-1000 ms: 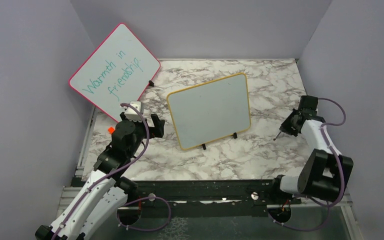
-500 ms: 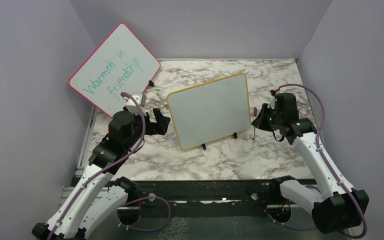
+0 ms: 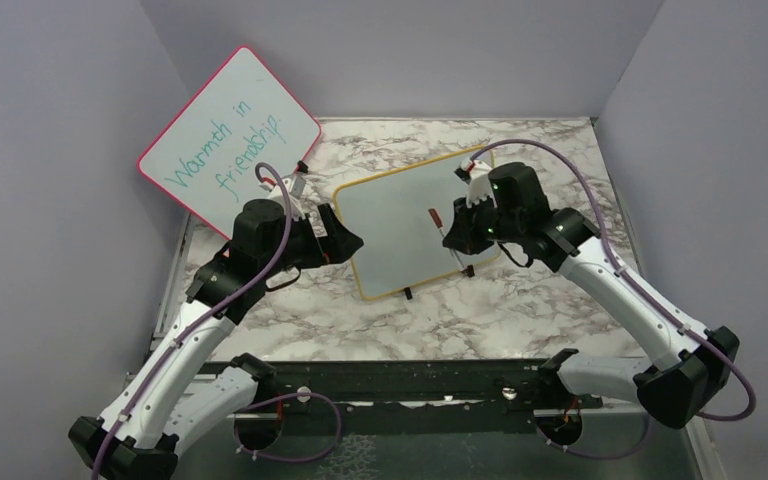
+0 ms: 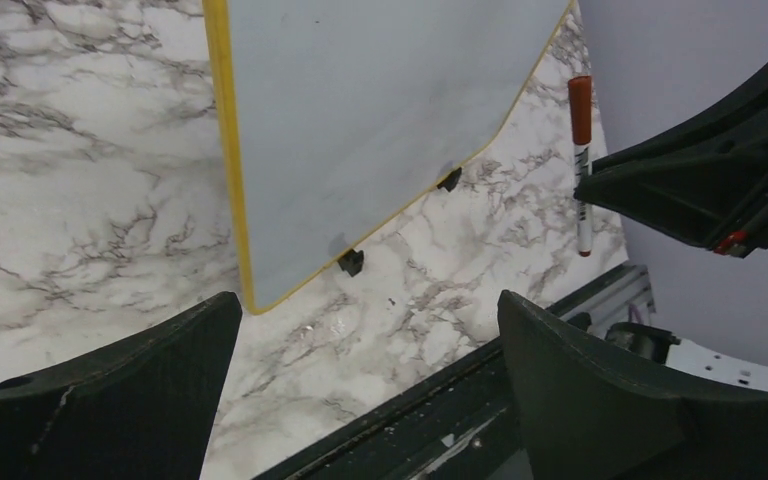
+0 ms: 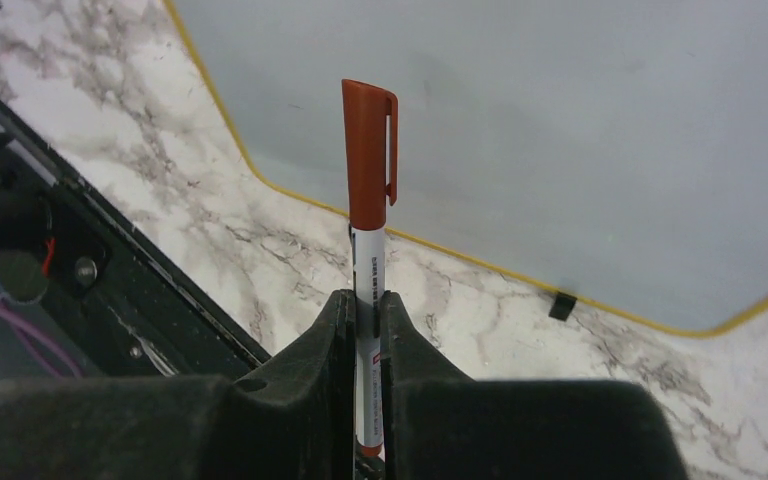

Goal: Write a sentence on the whiteboard
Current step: Open the whiteboard marker at the center of the board.

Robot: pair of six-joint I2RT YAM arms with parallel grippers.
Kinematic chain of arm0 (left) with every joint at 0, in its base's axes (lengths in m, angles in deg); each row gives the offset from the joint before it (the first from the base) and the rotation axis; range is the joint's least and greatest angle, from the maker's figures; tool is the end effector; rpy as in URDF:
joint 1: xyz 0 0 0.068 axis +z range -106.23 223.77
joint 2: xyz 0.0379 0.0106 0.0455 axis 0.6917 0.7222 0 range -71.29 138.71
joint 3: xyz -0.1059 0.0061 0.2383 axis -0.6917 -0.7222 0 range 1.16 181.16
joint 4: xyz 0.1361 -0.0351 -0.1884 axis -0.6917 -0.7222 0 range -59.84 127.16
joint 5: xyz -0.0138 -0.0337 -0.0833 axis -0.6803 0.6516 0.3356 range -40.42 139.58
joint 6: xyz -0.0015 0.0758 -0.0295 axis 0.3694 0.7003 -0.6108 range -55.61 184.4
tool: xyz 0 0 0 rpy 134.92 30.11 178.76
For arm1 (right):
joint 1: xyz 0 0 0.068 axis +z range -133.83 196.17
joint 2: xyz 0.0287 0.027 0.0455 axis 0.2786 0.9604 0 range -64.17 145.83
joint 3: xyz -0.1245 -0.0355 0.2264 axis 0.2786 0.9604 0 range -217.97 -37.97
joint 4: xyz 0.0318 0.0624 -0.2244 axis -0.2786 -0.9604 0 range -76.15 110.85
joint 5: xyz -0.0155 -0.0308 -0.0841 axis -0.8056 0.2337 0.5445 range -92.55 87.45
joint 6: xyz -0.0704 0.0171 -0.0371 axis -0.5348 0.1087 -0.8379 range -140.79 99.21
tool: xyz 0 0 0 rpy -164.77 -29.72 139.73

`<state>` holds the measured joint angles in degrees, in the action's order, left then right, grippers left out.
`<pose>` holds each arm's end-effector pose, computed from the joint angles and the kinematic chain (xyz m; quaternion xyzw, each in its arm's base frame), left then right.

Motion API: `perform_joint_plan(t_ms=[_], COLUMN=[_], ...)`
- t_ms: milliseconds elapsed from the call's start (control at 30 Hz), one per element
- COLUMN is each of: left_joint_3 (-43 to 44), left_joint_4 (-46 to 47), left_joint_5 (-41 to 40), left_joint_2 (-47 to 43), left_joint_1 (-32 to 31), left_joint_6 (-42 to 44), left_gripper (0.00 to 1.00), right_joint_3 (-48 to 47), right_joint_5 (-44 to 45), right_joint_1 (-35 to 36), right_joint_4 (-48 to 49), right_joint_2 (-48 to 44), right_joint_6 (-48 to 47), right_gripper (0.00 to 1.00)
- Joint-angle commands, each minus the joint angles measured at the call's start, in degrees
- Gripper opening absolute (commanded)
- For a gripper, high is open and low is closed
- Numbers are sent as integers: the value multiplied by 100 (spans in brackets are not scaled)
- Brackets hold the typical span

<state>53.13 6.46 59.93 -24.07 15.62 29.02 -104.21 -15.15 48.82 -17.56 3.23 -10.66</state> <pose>0.1606 -0.1004 0.3132 -0.0055 0.8457 -0.3430 0.4088 0.2032 0.1485 0.3104 -0.2214 0.8728 0.2468 0.3581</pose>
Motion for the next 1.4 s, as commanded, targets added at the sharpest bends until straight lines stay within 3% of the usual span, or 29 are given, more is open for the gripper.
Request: perform_joint_plan(t_ms=[0, 267, 433, 600, 733, 1200, 1367], left_joint_3=[175, 163, -89, -308, -433, -836, -1039], left_joint_4=[-95, 87, 345, 520, 606, 1241, 1367], left_joint_5=[477, 350, 232, 403, 485, 752, 645], left_joint_2=[171, 310, 204, 261, 274, 159, 42], left_joint_1=[-16, -16, -16, -16, -16, -16, -15], left_joint_6=[-910, -1747, -2193, -2392, -2477, -3046, -3295], left_gripper=[99, 98, 93, 88, 81, 37, 36], right_joint_3=[-432, -850, -1060, -1260, -1316, -1159, -997], right_joint_5=[-438, -84, 503, 785, 802, 1021, 958], right_joint_1=[409, 1522, 2252, 2548, 2613, 2756, 2772], right_joint_4=[-6, 245, 384, 500, 667, 1036, 1267], right_joint_2=[316, 976, 1325, 1535, 1591, 1709, 1612], right_joint_6=[-821, -1601, -1969, -2150, -2206, -2285, -2322], right_gripper=[1, 1, 1, 1, 1, 1, 1])
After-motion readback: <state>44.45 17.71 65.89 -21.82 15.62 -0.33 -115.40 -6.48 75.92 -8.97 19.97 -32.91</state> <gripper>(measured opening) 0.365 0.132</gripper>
